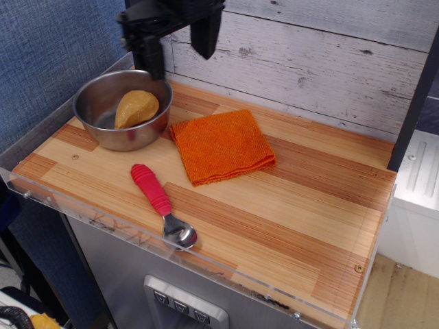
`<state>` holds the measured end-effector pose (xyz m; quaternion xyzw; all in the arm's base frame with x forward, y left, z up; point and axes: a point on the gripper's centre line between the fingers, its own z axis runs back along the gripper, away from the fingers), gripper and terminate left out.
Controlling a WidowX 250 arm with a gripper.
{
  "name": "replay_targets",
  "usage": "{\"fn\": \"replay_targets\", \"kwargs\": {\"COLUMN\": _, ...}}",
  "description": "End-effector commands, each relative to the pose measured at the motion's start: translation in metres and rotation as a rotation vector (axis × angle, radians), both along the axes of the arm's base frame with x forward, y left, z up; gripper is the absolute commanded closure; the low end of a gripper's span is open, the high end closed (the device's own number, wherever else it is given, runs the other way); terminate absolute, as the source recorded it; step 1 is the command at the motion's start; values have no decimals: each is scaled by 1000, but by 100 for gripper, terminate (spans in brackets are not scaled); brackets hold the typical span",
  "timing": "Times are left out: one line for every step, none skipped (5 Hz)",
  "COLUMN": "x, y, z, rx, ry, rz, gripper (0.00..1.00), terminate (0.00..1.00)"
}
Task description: Put the spoon to the right of the cloth.
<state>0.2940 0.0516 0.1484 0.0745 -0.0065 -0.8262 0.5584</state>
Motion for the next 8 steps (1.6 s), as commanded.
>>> {"fn": "replay_targets", "kwargs": {"x": -36, "y": 19, "z": -18, "rx": -29, "ry": 35, "rz": 38, "gripper": 0, "terminate": 0}}
{"fn": "replay_targets", "kwargs": {"x": -48, "y": 23, "z": -46, "rx": 5, "ry": 83, "rz": -28, "gripper": 0, "terminate": 0}}
{"fn": "replay_targets", "kwargs": {"x": -55, "y": 30, "z": -60, "rx": 32, "ry": 94, "rz": -53, "gripper": 0, "terminate": 0}}
{"fn": "replay_targets", "kwargs": {"x": -53, "y": 30, "z": -75, "rx": 45, "ry": 78, "rz": -76, "gripper": 0, "terminate": 0}}
{"fn": "replay_targets", "kwargs": {"x": -51, "y": 34, "z": -87, "rx": 71, "ry": 62, "rz": -74, "gripper": 0, "terminate": 0}}
{"fn": "replay_targets", "kwargs": {"x": -48, "y": 44, "z": -103, "rx": 108, "ry": 72, "rz": -92, "gripper": 0, "terminate": 0}}
{"fn": "replay_targets", "kwargs": {"x": -47, "y": 45, "z": -116, "rx": 93, "ry": 97, "rz": -99, "gripper": 0, "terminate": 0}}
{"fn": "replay_targets", "kwargs": {"x": -47, "y": 45, "z": -127, "rx": 100, "ry": 111, "rz": -111, "gripper": 0, "terminate": 0}}
